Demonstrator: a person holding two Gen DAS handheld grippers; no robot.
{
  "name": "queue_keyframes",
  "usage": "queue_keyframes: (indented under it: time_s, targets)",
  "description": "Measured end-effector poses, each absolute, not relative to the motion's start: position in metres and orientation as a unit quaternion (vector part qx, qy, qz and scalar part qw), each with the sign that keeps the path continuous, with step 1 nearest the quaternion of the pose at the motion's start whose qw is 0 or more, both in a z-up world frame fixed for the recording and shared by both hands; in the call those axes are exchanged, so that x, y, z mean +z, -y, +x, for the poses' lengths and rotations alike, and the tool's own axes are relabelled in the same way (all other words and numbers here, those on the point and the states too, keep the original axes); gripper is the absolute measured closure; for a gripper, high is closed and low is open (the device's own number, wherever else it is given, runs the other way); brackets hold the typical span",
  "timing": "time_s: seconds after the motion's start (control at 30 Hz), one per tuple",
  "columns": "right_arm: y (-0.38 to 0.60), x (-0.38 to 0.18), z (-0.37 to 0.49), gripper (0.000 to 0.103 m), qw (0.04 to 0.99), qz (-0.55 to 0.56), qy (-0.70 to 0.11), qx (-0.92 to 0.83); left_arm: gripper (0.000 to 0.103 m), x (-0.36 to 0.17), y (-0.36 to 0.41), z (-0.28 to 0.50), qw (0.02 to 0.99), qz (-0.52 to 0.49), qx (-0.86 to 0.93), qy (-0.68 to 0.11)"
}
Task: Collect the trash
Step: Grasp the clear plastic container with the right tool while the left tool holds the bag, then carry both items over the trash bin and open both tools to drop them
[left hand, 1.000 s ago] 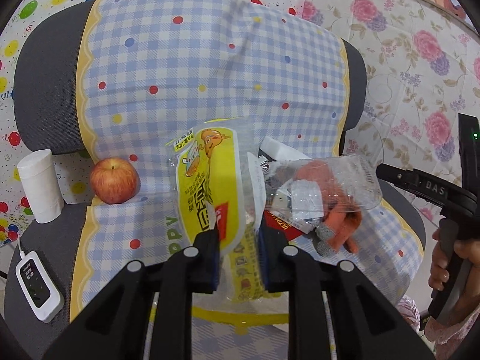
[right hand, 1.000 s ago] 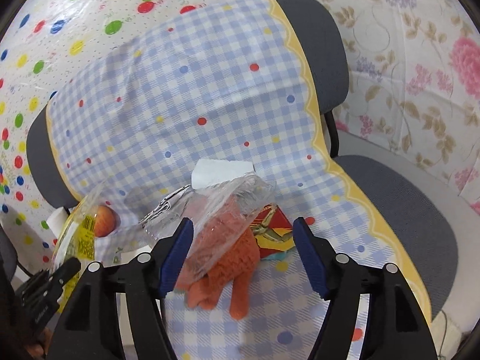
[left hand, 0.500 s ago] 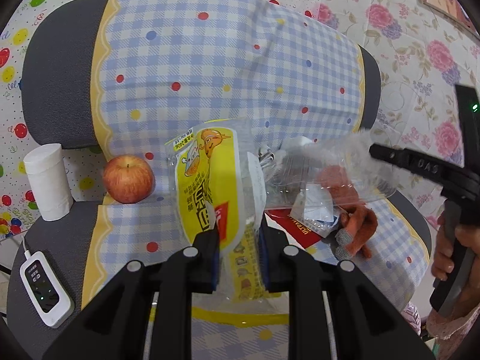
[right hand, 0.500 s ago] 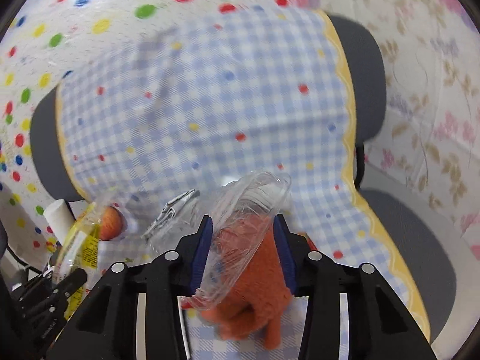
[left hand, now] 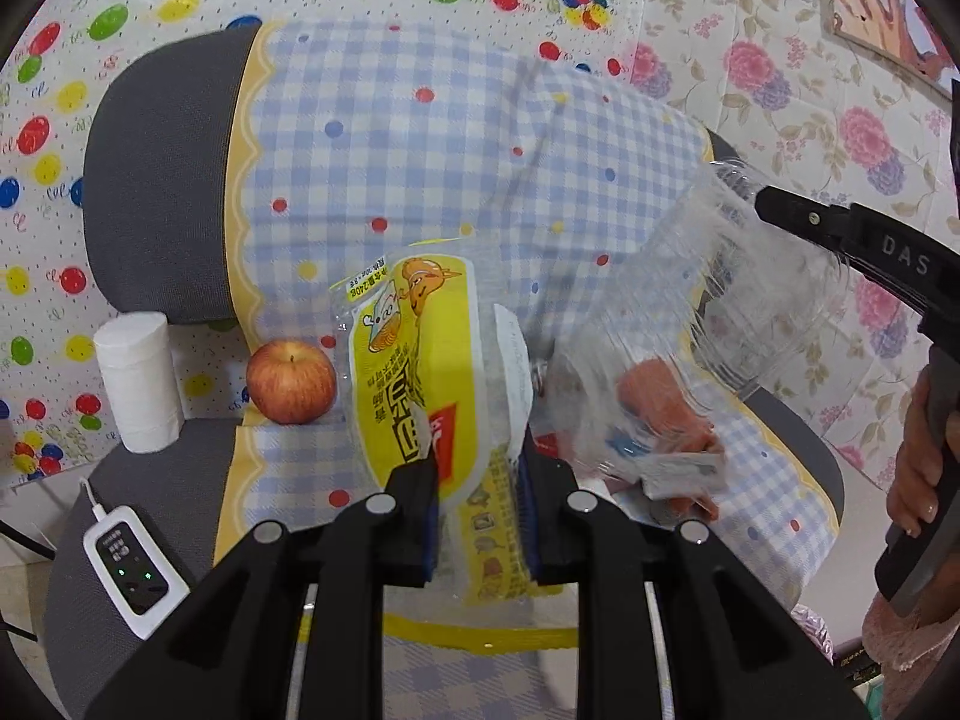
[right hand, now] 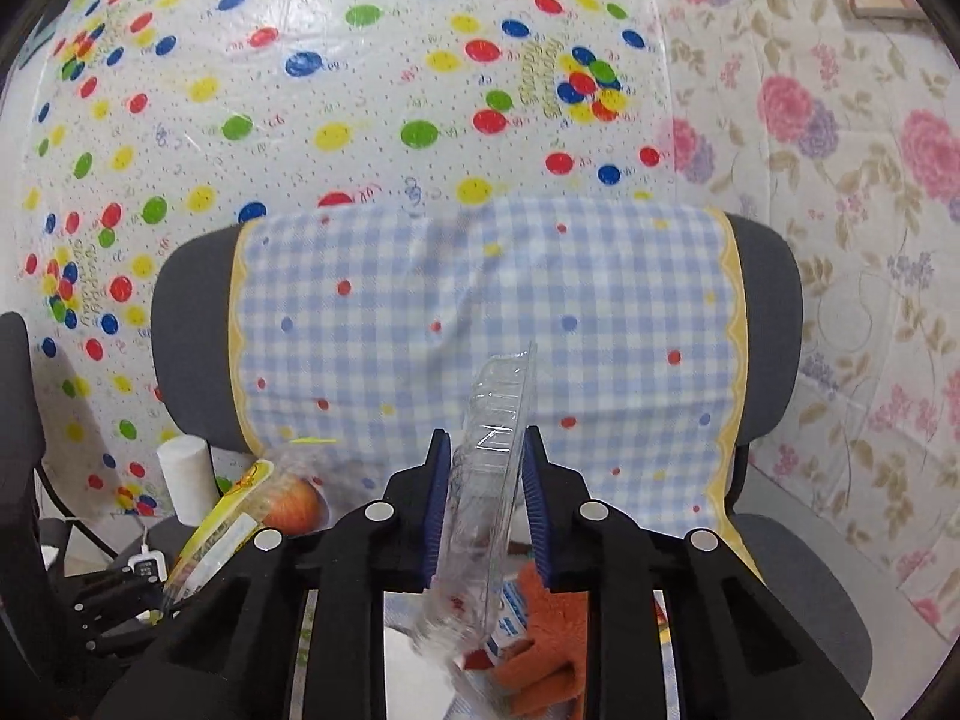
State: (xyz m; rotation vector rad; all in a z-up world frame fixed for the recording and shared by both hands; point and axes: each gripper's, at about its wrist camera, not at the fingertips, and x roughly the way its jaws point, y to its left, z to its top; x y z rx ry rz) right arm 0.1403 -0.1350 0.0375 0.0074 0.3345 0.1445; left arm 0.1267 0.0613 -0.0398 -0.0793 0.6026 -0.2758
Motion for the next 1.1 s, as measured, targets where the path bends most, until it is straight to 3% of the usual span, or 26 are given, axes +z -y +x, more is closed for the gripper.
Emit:
queue_keyframes:
  time_s: [0.43,1.1]
  targets:
    - [0.152,0.087,0.054,0.088,0.991,-0.012,-0.106,0.081,0.084,0.009,-0.030,0.076,0.938,-0.032,-0.225,-0.263]
    - [0.286,-0.031,-0.093,0.088,0.964,0.070,-0.246,-0.073,0.084,-0.091,0.150,-0.033,0.821,0.083,-0.455,-0.335]
